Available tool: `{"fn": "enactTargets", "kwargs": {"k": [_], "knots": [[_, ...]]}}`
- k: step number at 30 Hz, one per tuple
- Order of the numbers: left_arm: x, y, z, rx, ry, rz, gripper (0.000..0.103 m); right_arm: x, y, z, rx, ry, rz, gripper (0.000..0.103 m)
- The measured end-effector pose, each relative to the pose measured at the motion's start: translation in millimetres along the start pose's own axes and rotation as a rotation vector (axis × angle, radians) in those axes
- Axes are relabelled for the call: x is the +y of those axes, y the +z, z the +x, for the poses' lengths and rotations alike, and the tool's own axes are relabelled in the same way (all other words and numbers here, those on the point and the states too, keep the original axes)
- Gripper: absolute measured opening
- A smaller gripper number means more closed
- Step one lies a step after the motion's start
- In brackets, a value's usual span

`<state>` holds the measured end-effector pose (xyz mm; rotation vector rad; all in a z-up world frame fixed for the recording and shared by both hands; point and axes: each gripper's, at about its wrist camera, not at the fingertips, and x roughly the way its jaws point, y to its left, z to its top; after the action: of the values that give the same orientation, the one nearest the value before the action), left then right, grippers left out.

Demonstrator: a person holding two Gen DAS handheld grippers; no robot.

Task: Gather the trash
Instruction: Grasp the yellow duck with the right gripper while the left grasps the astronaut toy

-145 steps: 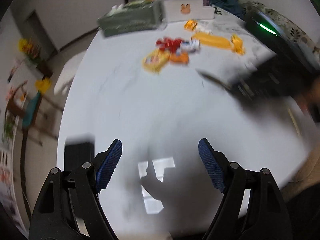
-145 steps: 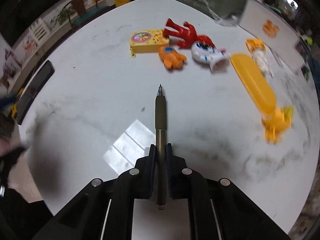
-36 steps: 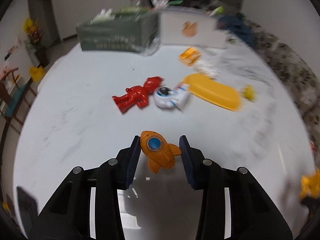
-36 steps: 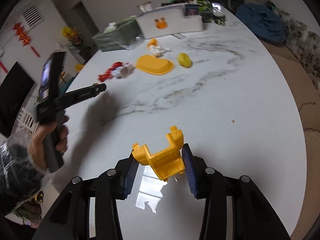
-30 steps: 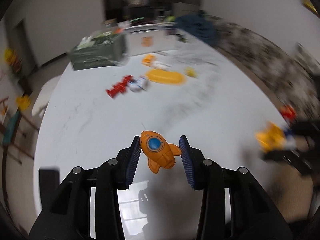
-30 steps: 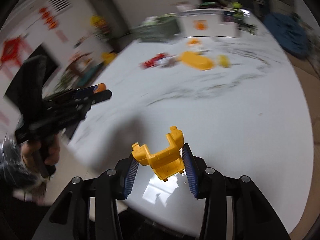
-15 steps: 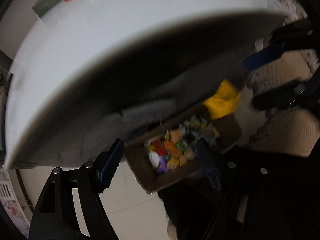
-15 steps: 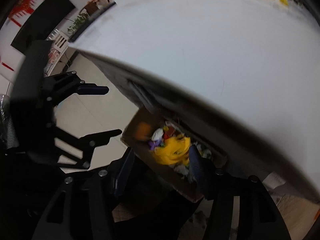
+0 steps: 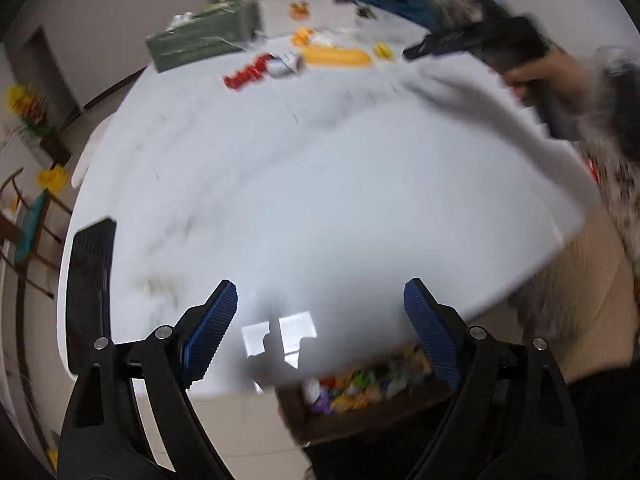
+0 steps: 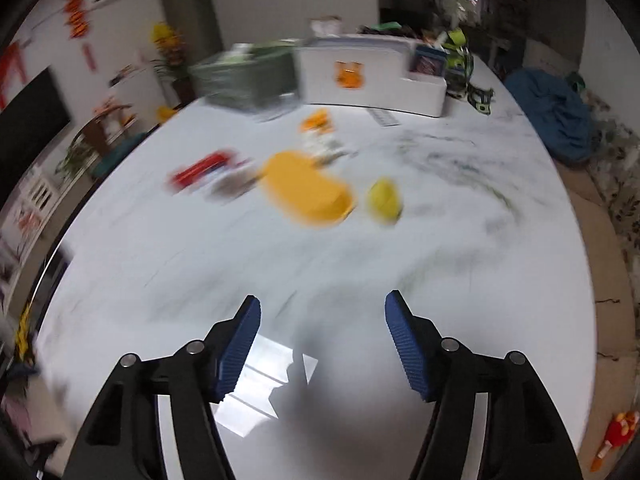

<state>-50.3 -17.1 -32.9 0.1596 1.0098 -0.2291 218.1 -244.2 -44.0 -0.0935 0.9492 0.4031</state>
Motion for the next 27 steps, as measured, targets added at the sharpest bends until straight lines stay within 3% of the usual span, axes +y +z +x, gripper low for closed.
{"fn": "enactTargets", "kwargs": {"k": [4, 6, 7, 8, 12, 19, 23, 27], "knots": [[10.6, 33.5, 14.3, -0.036, 0.027, -0.050, 0.084, -23.4, 42.4, 49.2, 0.043, -0.001, 0.003, 0.062], [14.1, 45.0, 23.4, -0.043, 0.035, -0.064, 0.084, -35.1, 52.3, 69.4, 0.073, 0.012, 0.037, 0.056], [16.5, 54.6, 26.2, -0.044, 0.034, -0.069, 0.084, -34.5, 54.5, 66.7, 0.054, 0.009, 0.026, 0.049], [18.4, 62.5, 31.2, -0.049, 0.027, -0.076, 0.084, -32.6, 57.7, 68.6, 0.057, 0.002, 0.015, 0.028], [16.1, 95.7, 50.8, -0.079, 0.038, -0.063, 0.084, -31.7, 40.7, 53.7, 0.082, 0.007, 0.016, 0.028], [17.0, 191.7, 118.6, -0.177, 0.144, -0.024, 0.084, -39.4, -16.6, 11.7, 0.078, 0.084, 0.113, 0.028], [24.9, 241.3, 160.8, -0.170, 0.164, -0.026, 0.084, -39.8, -46.5, -10.1, 0.091, 0.124, 0.167, 0.028], [23.5, 257.6, 191.1, -0.133, 0.161, 0.013, 0.083, -38.8, -64.3, -23.4, 0.101, 0.131, 0.181, 0.028]]}}
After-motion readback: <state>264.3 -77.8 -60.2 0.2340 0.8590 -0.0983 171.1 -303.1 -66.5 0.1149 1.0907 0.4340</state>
